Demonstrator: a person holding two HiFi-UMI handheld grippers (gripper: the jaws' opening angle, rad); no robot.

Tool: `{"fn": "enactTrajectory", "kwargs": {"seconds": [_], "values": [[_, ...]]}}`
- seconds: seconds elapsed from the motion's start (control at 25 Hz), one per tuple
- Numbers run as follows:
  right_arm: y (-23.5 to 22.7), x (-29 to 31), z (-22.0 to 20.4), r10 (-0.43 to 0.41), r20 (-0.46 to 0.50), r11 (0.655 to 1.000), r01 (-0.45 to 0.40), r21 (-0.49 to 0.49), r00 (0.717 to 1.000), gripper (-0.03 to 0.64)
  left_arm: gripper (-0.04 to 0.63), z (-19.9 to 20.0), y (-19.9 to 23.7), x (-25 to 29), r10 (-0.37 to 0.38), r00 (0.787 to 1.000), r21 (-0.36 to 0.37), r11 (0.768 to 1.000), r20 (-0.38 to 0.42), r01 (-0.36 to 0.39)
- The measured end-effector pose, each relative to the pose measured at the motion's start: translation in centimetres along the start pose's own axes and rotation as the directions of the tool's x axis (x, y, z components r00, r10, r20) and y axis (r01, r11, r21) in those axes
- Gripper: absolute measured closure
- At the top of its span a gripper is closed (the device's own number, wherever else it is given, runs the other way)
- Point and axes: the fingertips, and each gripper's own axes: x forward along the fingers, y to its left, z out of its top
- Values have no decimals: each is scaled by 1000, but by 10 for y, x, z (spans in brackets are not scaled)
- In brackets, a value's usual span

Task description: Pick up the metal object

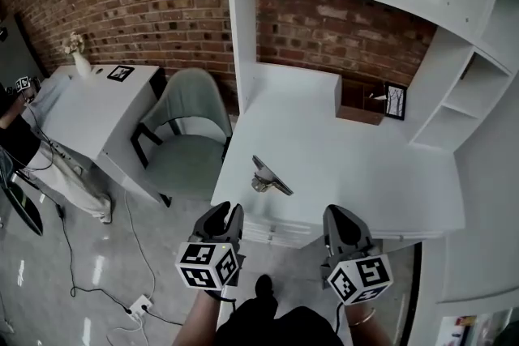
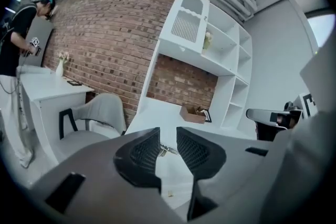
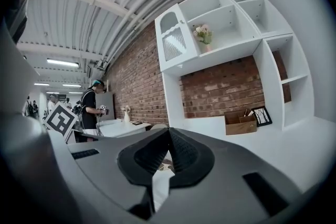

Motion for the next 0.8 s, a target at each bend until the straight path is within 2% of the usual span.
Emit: {"fn": "enactTrajectory", "kwargs": {"seconds": [0.16,0.32,0.8], "values": [[-6,15,-4,-24,-22,1000,24,20,999,613,488,-12,11,26,-40,998,-86,996,-45,36],[-10,27,-11,-37,-48,999,38,27,998,612,474,-31,17,47,-80,993,-195,979,-89,61],[-32,85,-16,7,-73,999,-4,41,997,612,439,-65,29,112,-102,976,-422,906,-193,12]]}}
